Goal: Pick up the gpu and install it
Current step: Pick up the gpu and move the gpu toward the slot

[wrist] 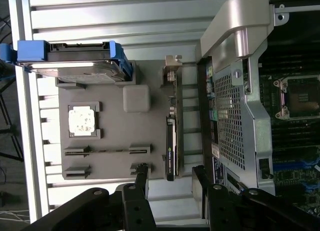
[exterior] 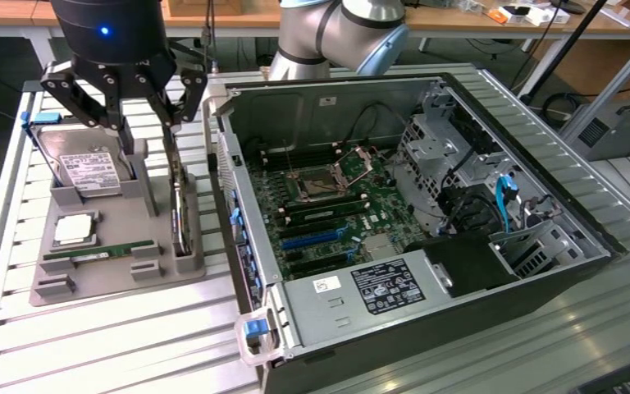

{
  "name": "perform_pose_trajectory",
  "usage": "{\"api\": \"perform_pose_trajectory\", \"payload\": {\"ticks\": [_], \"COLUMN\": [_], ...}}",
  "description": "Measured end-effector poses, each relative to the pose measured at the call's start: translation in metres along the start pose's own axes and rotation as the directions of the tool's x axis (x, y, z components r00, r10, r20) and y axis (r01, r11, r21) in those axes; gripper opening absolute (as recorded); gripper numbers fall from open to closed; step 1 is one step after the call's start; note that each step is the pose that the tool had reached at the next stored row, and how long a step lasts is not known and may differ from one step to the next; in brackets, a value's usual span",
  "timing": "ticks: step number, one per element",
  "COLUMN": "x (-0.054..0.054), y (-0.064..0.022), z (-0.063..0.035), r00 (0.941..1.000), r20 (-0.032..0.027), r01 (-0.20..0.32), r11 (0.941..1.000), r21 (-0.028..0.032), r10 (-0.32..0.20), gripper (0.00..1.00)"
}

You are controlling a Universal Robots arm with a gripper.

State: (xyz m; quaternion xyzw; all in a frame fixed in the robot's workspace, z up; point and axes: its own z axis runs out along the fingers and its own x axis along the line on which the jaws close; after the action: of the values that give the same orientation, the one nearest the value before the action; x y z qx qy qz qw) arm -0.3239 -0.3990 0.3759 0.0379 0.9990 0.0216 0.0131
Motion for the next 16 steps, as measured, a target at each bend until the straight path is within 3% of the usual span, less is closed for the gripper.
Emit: {"api": "perform_pose_trajectory", "payload": {"ticks": [16], "x": [0.0001], "y": [-0.0002], "z": [0.0038], "r00": [1.0], "r20": [0.0], "r01": [0.0], "r11": [1.0], "r21": [0.0], "r10": [0.0], "gripper": [0.48]}}
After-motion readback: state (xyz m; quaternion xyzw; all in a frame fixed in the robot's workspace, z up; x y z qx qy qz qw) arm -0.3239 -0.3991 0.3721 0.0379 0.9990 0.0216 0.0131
